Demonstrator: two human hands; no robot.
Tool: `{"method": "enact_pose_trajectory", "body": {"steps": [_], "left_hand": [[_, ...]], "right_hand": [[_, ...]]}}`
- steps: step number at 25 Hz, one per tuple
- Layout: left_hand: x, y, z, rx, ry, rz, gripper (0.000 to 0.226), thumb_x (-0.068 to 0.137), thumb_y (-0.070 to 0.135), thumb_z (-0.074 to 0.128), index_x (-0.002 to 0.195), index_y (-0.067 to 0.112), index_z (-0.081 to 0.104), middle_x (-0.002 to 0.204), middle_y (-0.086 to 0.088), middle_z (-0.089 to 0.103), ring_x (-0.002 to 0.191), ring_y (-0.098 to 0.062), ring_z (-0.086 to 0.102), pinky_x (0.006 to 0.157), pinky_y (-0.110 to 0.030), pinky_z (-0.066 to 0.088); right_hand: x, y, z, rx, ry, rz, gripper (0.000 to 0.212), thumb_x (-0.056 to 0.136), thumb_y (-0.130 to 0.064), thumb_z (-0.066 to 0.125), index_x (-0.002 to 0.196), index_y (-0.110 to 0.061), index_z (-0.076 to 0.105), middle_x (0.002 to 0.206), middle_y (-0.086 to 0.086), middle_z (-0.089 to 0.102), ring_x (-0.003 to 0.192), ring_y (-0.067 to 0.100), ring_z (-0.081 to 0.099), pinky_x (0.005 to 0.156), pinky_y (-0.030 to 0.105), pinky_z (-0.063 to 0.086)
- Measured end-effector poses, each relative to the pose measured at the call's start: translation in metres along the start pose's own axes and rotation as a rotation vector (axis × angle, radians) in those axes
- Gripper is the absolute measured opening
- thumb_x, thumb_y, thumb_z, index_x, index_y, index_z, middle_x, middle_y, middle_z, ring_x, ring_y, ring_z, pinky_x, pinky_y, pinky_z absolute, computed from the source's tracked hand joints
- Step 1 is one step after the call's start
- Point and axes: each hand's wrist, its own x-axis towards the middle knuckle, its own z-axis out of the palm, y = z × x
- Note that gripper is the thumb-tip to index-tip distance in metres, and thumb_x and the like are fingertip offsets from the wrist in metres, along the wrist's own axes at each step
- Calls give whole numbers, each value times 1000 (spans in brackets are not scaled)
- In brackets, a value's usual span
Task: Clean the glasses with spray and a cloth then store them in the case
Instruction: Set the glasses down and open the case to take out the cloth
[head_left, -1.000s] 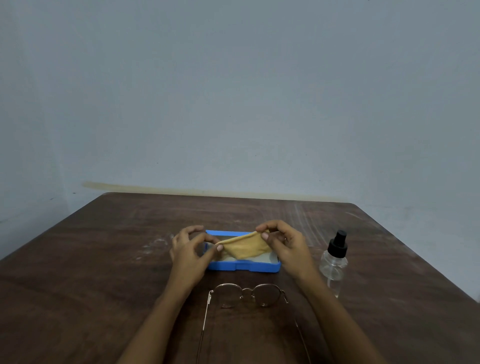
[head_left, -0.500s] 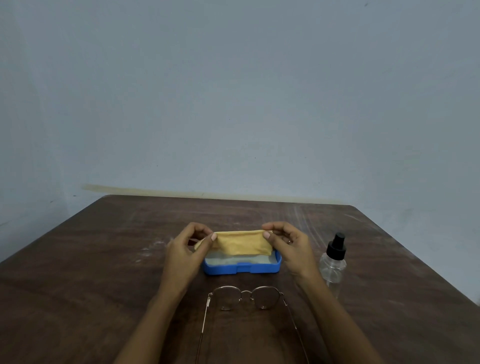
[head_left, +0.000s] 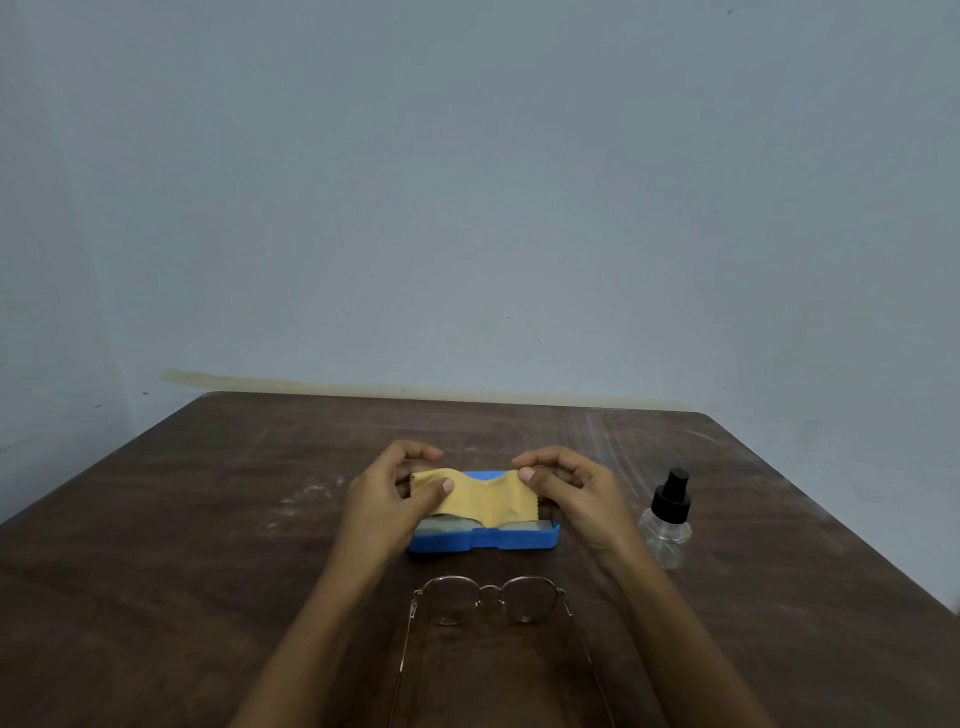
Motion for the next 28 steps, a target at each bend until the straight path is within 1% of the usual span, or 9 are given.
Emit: {"method": "enact_pose_trajectory", "body": {"steps": [6, 9, 13, 15, 18, 20, 22, 25, 28], "left_hand": [[-4, 4, 4, 35, -123, 12, 39, 76, 10, 69, 96, 39, 53, 98, 10, 62, 92, -5, 62, 68, -15, 53], [-5, 5, 7, 49, -163, 34, 38, 78, 13, 67, 104, 37, 53, 101, 5, 65, 95, -7, 63, 78, -23, 55], [-8, 6, 11, 82, -164, 86, 30, 88, 15, 54, 101, 42, 53, 97, 13, 63, 95, 0, 59, 74, -16, 50], [-8, 5, 11, 87, -161, 88, 30, 90, 15, 51, 100, 42, 54, 96, 17, 62, 94, -1, 59, 76, -22, 51], [-8, 5, 12, 72, -155, 93, 24, 90, 19, 51, 102, 40, 56, 91, 11, 66, 91, -7, 62, 82, -33, 52], [-8, 6, 12, 22, -165, 78, 18, 84, 36, 53, 102, 39, 58, 91, 3, 70, 91, -12, 64, 84, -34, 51], [-8, 5, 11, -22, -209, 45, 30, 72, 48, 57, 101, 40, 58, 92, -5, 72, 90, -12, 66, 83, -29, 52], [-6, 2, 10, -42, -266, 26, 34, 78, 23, 66, 107, 36, 56, 102, 3, 69, 95, -6, 64, 84, -21, 50], [-4, 0, 8, -104, -272, 35, 35, 84, 3, 57, 115, 21, 57, 100, 5, 68, 89, -3, 64, 75, -14, 51]], "right_hand": [[-3, -4, 7, 57, -140, -39, 16, 83, 1, 59, 83, -11, 69, 78, -1, 73, 69, 11, 68, 58, 19, 55], [-4, -4, 10, 40, -166, -48, 17, 83, 2, 59, 84, -12, 69, 82, 2, 72, 72, 14, 69, 61, 21, 57], [-2, -3, 10, -15, -146, -71, 17, 83, 1, 60, 83, -14, 68, 84, 4, 70, 70, 11, 68, 59, 19, 56], [-2, -3, 10, -44, -148, -80, 16, 83, 0, 61, 84, -14, 68, 83, 5, 70, 67, 10, 68, 58, 20, 56], [-4, -2, 12, -100, -191, -100, 13, 83, -1, 61, 87, -13, 67, 77, 7, 69, 61, 12, 66, 57, 20, 55], [-5, -2, 14, -110, -209, -111, 14, 86, -3, 58, 92, -12, 66, 70, 3, 69, 58, 11, 65, 55, 20, 54], [-7, -3, 13, -110, -216, -118, 19, 90, -3, 51, 97, -13, 66, 66, 0, 70, 57, 12, 65, 52, 19, 52], [-8, -8, 11, -96, -192, -117, 24, 91, -2, 48, 96, -18, 65, 77, 10, 70, 57, 11, 61, 49, 18, 47], [-4, -8, 6, -206, -52, -166, 20, 90, -7, 52, 92, -22, 64, 89, -1, 69, 76, 8, 60, 64, 19, 47]]}}
